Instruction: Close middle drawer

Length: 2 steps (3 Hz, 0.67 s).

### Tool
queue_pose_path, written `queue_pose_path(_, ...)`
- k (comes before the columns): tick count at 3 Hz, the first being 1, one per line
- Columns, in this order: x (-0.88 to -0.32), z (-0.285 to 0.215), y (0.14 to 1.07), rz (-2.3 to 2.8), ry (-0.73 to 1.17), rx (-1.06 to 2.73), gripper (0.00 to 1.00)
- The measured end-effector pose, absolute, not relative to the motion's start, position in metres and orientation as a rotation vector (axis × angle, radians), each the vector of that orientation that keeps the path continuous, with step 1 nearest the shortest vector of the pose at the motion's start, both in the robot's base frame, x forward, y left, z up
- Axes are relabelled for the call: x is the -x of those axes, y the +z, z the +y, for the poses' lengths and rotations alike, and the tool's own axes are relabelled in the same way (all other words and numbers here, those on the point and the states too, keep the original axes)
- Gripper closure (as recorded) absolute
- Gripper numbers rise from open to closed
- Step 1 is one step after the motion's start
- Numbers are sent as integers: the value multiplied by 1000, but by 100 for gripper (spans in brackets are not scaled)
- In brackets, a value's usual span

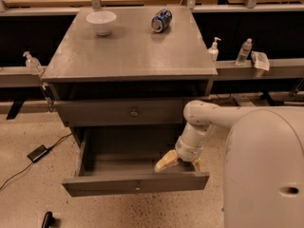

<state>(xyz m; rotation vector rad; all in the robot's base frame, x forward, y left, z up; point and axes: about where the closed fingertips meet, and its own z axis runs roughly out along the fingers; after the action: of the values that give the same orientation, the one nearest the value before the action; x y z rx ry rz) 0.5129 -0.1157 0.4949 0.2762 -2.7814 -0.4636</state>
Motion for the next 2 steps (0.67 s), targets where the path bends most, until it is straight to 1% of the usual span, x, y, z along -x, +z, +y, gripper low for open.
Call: queue_pose_path(2, -501, -104, 470, -2688, -451, -170, 0)
